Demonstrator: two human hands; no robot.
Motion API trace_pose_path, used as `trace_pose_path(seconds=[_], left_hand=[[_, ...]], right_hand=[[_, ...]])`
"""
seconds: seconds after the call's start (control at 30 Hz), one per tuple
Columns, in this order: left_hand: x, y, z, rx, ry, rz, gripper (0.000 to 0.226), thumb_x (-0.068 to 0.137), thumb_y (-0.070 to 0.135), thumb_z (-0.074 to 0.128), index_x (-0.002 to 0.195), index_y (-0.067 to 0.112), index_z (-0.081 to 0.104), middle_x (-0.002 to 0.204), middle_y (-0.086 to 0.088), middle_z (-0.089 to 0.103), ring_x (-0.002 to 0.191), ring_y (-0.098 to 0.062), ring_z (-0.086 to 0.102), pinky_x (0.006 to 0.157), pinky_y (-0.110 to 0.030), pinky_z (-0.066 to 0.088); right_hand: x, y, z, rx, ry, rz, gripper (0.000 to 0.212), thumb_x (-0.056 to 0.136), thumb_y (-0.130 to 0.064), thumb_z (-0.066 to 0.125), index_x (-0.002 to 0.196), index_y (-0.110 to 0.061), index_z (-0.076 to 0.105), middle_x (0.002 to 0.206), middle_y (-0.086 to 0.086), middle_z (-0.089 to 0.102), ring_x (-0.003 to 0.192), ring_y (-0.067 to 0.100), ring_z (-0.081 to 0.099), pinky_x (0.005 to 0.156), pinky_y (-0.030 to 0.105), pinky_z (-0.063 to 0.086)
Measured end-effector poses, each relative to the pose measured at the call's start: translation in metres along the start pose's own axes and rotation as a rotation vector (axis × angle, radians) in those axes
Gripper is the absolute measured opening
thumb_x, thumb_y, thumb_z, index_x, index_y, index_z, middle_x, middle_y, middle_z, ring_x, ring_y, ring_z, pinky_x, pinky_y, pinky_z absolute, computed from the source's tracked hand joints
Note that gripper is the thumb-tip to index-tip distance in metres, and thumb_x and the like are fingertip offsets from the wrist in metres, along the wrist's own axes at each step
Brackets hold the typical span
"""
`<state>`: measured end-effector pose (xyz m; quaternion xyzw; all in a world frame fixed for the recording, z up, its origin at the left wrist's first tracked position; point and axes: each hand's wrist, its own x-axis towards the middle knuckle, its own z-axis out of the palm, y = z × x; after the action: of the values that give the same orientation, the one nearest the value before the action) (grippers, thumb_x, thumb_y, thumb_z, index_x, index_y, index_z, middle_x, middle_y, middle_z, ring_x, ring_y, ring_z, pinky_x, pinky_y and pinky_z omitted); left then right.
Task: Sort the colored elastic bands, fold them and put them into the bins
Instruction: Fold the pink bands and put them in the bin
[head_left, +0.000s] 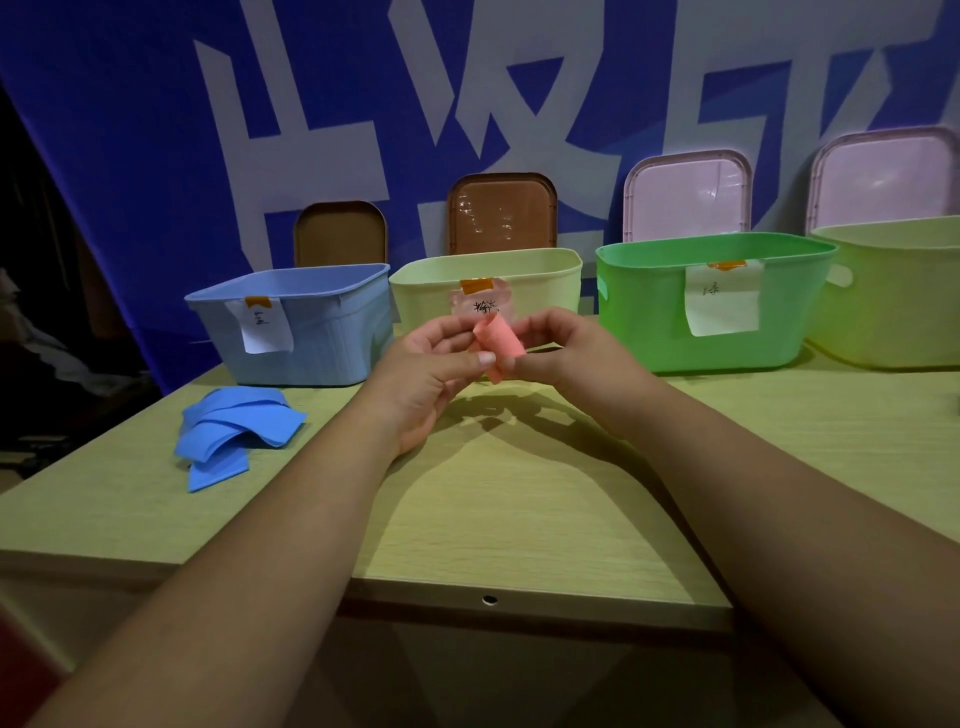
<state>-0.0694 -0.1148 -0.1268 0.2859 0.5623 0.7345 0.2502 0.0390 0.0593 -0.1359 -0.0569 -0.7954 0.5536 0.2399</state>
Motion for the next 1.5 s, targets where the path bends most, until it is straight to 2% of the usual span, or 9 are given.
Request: trace_pose_path(seconds=[0.17, 0.33, 0.5, 0.73, 0.9, 1.0, 1.2, 1.37, 1.5], left_hand=[[0.001, -0.004, -0.001, 0.009, 0.008, -0.021, 0.05, 0.089, -0.007, 0.077, 0.137, 0.007, 0.066, 0.125, -0.011, 0.078, 0.121, -0.023, 0.074, 0.109, -0.04, 0.055], [-0.004, -0.007, 0.0, 0.049, 0.047, -0.054, 0.043, 0.086, -0.002, 0.081, 0.128, 0.006, 0.072, 0.122, -0.012, 0.079, 0.117, -0.026, 0.075, 0.105, -0.038, 0.058], [-0.01, -0.005, 0.002, 0.107, 0.055, -0.07, 0.045, 0.082, 0.004, 0.086, 0.124, 0.01, 0.074, 0.117, -0.009, 0.081, 0.111, -0.028, 0.078, 0.1, -0.04, 0.06], [-0.003, -0.015, 0.002, 0.139, 0.148, -0.059, 0.036, 0.087, 0.001, 0.082, 0.121, 0.004, 0.071, 0.116, -0.018, 0.078, 0.092, -0.028, 0.08, 0.082, -0.036, 0.066], [-0.003, -0.02, -0.001, 0.154, 0.198, -0.138, 0.036, 0.089, 0.006, 0.083, 0.123, 0.005, 0.072, 0.115, -0.017, 0.079, 0.108, -0.036, 0.077, 0.097, -0.047, 0.063], [-0.005, -0.02, 0.002, 0.168, 0.247, -0.208, 0.037, 0.09, 0.006, 0.082, 0.126, 0.007, 0.073, 0.116, -0.014, 0.08, 0.113, -0.033, 0.076, 0.1, -0.045, 0.062], [0.0, -0.009, 0.014, 0.181, 0.319, -0.377, 0.027, 0.091, -0.001, 0.079, 0.111, 0.016, 0.078, 0.098, -0.005, 0.082, 0.097, -0.02, 0.077, 0.094, -0.037, 0.061], [-0.009, 0.031, 0.042, 0.037, 0.372, -0.553, 0.028, 0.095, -0.007, 0.073, 0.121, 0.002, 0.072, 0.1, -0.012, 0.081, 0.095, -0.025, 0.077, 0.084, -0.031, 0.063], [-0.008, 0.082, 0.064, 0.101, 0.383, -0.591, 0.022, 0.094, -0.005, 0.076, 0.115, 0.001, 0.073, 0.095, -0.012, 0.078, 0.086, -0.023, 0.076, 0.081, -0.03, 0.065]], right_hand=[[-0.003, -0.001, -0.001, -0.061, -0.018, 0.018, 0.034, 0.089, -0.021, 0.086, 0.12, -0.028, 0.074, 0.11, -0.008, 0.078, 0.103, 0.013, 0.075, 0.096, 0.04, 0.059], [-0.011, -0.001, 0.0, -0.047, -0.037, 0.06, 0.035, 0.086, -0.022, 0.089, 0.118, -0.026, 0.074, 0.106, -0.007, 0.079, 0.089, 0.007, 0.076, 0.075, 0.025, 0.054], [-0.017, -0.006, 0.003, -0.025, -0.068, 0.1, 0.033, 0.087, -0.019, 0.088, 0.117, -0.022, 0.073, 0.104, -0.002, 0.079, 0.079, 0.004, 0.073, 0.066, 0.02, 0.053], [-0.012, 0.002, 0.009, -0.066, -0.051, 0.144, 0.029, 0.086, -0.033, 0.09, 0.109, -0.026, 0.075, 0.099, -0.004, 0.08, 0.086, 0.01, 0.075, 0.076, 0.028, 0.056], [-0.012, 0.006, 0.009, 0.022, -0.067, 0.237, 0.032, 0.087, -0.033, 0.089, 0.113, -0.022, 0.074, 0.102, -0.003, 0.08, 0.092, 0.014, 0.077, 0.083, 0.027, 0.062], [-0.012, 0.005, 0.01, 0.051, -0.047, 0.298, 0.031, 0.085, -0.027, 0.091, 0.109, -0.018, 0.074, 0.096, -0.003, 0.08, 0.084, 0.01, 0.075, 0.075, 0.022, 0.06], [-0.005, -0.009, 0.006, 0.065, -0.083, 0.485, 0.03, 0.083, -0.022, 0.092, 0.104, -0.016, 0.073, 0.092, 0.0, 0.078, 0.076, 0.004, 0.069, 0.07, 0.02, 0.055], [0.005, -0.038, -0.014, 0.172, -0.153, 0.719, 0.041, 0.075, -0.017, 0.096, 0.106, -0.007, 0.072, 0.098, 0.012, 0.08, 0.098, 0.033, 0.079, 0.097, 0.053, 0.063], [0.011, -0.078, -0.04, 0.139, -0.219, 0.768, 0.035, 0.079, -0.017, 0.096, 0.106, -0.012, 0.074, 0.099, 0.009, 0.08, 0.096, 0.033, 0.079, 0.098, 0.055, 0.061]])
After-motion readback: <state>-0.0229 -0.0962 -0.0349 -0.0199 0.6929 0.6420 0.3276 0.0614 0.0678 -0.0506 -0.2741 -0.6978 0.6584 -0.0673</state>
